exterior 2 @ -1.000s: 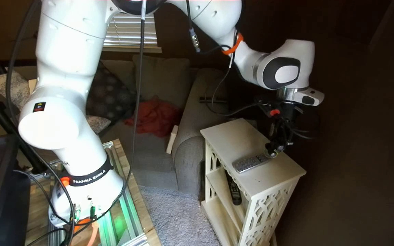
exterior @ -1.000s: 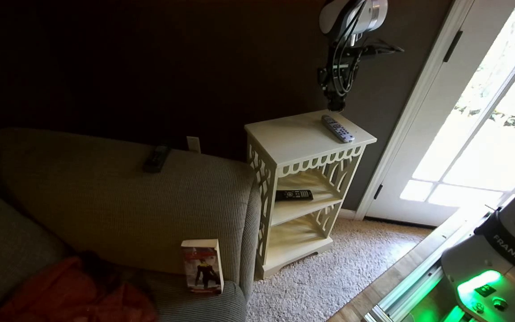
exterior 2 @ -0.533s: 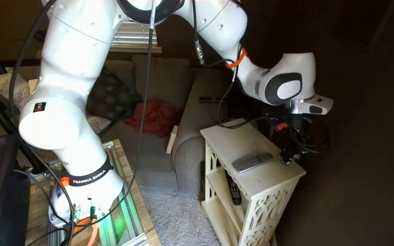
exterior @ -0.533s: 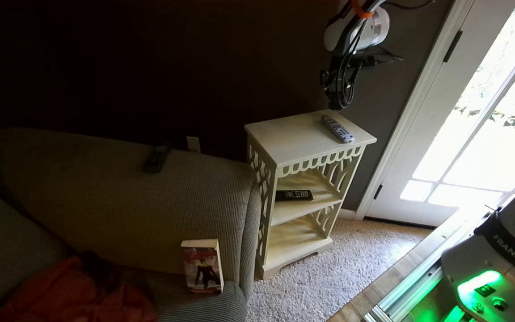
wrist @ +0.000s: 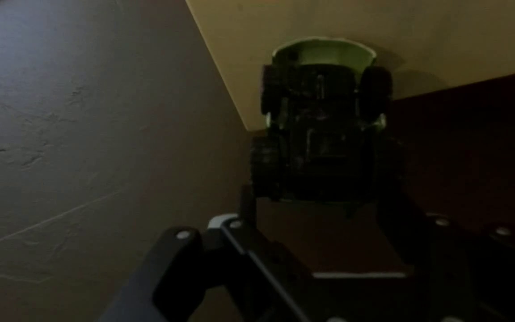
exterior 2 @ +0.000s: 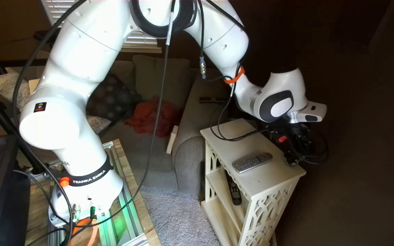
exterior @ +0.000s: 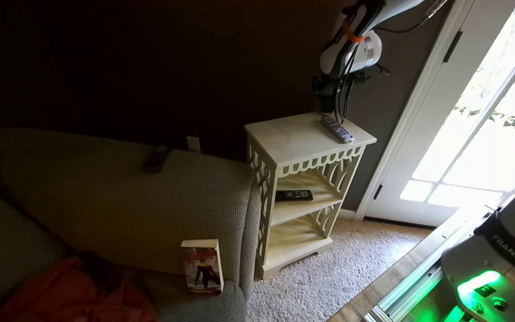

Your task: Move the car to the right.

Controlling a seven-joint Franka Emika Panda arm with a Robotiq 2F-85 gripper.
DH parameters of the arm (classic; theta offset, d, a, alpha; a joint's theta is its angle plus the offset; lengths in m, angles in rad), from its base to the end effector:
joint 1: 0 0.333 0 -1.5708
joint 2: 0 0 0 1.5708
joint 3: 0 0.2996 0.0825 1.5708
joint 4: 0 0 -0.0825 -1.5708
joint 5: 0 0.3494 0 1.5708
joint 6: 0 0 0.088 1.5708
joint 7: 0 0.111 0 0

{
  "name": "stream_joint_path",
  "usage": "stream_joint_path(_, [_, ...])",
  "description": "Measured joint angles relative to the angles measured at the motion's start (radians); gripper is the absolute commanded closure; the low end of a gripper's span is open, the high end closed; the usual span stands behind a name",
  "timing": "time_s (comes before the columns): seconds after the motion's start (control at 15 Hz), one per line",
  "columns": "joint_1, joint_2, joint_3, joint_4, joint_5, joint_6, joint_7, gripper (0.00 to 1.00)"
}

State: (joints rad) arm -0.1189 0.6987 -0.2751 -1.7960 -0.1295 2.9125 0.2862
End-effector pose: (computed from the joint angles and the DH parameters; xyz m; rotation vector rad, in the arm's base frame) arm 0.6200 -0.2251 0.2269 2.7662 -0.6463 0.6071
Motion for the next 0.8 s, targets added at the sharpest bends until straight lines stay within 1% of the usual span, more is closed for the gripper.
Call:
stream_joint_path(0.27, [0.014,0.009,-0.001,-0.008,0.002,0.127,-0.03,0.56])
stream_joint_path(0.47, [0.027,0.019,-0.006,-0.011,0.003,0.19,-0.055,0.56])
stream_joint_path(0.67, [0.053,0.041,-0.033,-0.02,0.003,0.257,-0.079,0.56])
stream_joint_path(0.8, [0.078,0.062,-0.068,-0.035,0.006,0.324,-0.085,0.56])
